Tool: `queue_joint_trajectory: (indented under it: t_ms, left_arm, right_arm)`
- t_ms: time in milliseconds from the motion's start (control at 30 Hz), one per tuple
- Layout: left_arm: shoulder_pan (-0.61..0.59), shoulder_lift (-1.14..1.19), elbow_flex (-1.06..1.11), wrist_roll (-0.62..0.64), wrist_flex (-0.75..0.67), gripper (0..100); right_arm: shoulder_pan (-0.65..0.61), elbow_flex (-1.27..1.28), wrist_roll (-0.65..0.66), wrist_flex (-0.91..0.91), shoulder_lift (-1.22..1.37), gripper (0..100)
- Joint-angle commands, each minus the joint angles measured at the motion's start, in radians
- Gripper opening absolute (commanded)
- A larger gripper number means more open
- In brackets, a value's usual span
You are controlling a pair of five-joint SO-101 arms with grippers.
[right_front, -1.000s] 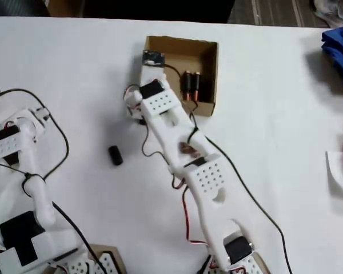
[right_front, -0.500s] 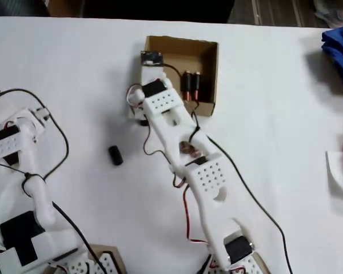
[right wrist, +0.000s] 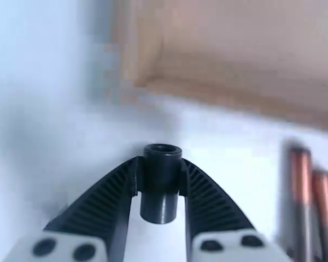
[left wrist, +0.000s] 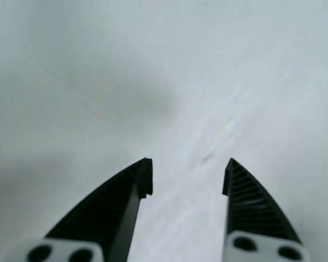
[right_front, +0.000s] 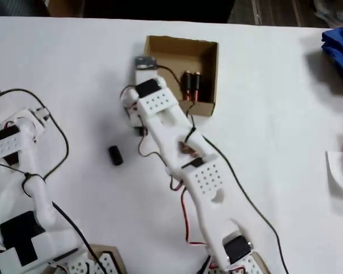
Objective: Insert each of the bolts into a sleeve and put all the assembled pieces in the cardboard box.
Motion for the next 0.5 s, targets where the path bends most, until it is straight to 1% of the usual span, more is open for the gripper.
queue_joint_trajectory:
  t_ms: [0,167,267,467]
  left_arm:
    - [0.046,-0.008,-0.042,-0.003,0.005,23]
    - [0.115,-0.008,-0.044,-0.003,0.005,23]
    - [0.192,-0.008,-0.042,-0.003,0.005,23]
    - [0.354,-0.006,-0.010,-0.011,0.014,23]
  right_arm:
    - [-0.007,-0.048,0.009,0.065,-0.194,2.0]
    - [0.021,-0.041,0.009,0.142,-0.351,2.0]
    - [0.059,-0.040,0.037,0.154,-0.429,2.0]
    - [0.205,-0.038,0.089,0.179,-0.526,2.0]
